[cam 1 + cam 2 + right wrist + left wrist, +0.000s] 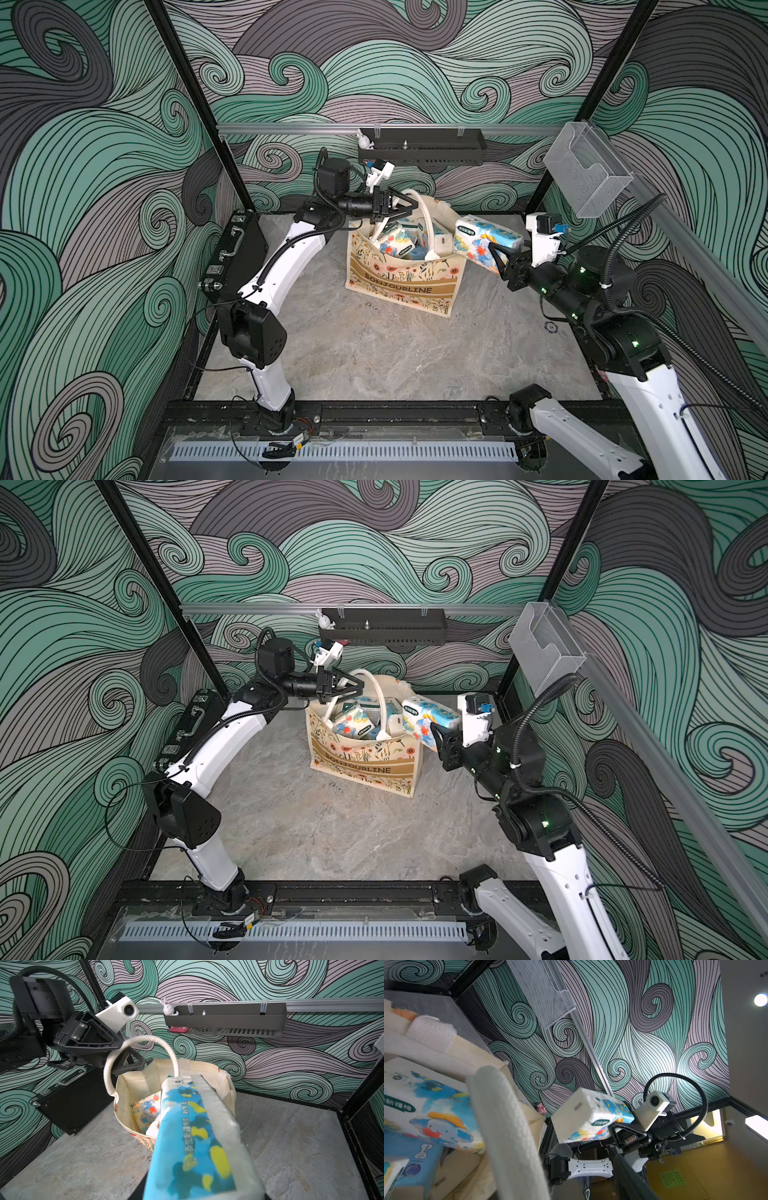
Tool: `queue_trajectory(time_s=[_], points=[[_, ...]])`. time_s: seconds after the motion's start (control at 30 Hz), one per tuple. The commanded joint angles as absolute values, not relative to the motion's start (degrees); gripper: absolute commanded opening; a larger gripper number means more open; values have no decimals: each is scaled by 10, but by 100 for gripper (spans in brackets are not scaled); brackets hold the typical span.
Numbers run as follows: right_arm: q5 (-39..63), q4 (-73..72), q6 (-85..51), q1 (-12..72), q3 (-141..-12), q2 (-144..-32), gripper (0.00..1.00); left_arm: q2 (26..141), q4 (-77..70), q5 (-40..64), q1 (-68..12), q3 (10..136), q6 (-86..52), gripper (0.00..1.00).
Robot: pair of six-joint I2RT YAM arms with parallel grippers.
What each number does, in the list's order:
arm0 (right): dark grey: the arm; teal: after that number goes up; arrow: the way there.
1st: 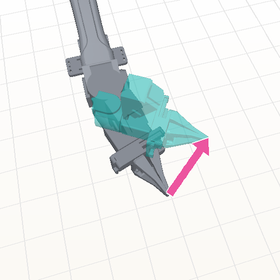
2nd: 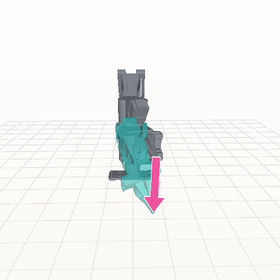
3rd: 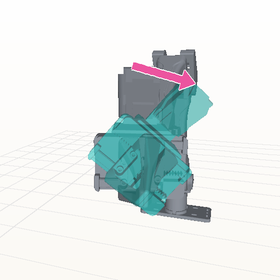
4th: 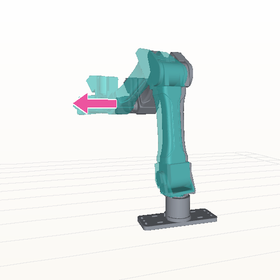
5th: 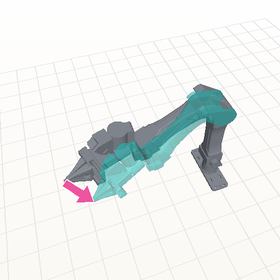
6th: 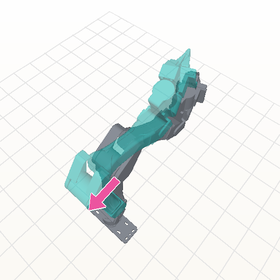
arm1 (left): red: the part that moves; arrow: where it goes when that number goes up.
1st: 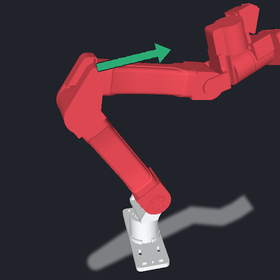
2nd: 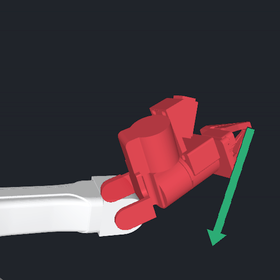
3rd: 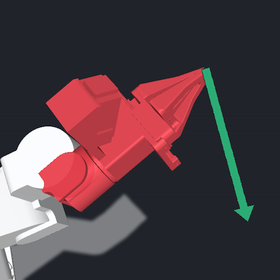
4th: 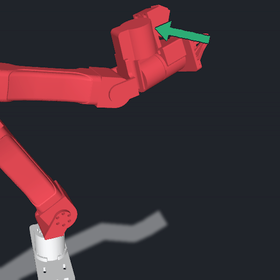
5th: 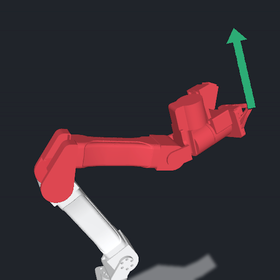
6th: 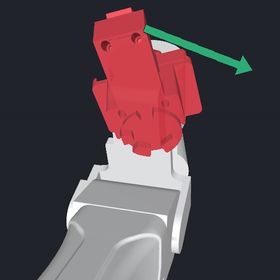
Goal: Put tissues into the canvas bag
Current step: Adjust the canvas bag at the center of the board.
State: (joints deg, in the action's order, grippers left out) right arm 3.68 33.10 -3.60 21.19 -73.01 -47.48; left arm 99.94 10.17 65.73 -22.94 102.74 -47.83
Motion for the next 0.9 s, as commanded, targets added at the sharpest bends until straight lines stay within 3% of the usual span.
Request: queue_trajectory(time_s=[0.0,0.33,0.57,0.87], points=[[32,307,-31,208,-735,-486,44,945,55,700,-230,999,-489,64],[111,292,-51,208,-814,-592,44,820,44,716,-234,906,-472,69],[131,322,-47,217,-910,-698,44,710,138,690,-233,855,-398,72],[-97,402,36,309,-1018,-825,45,660,208,640,-227,770,-352,73]])
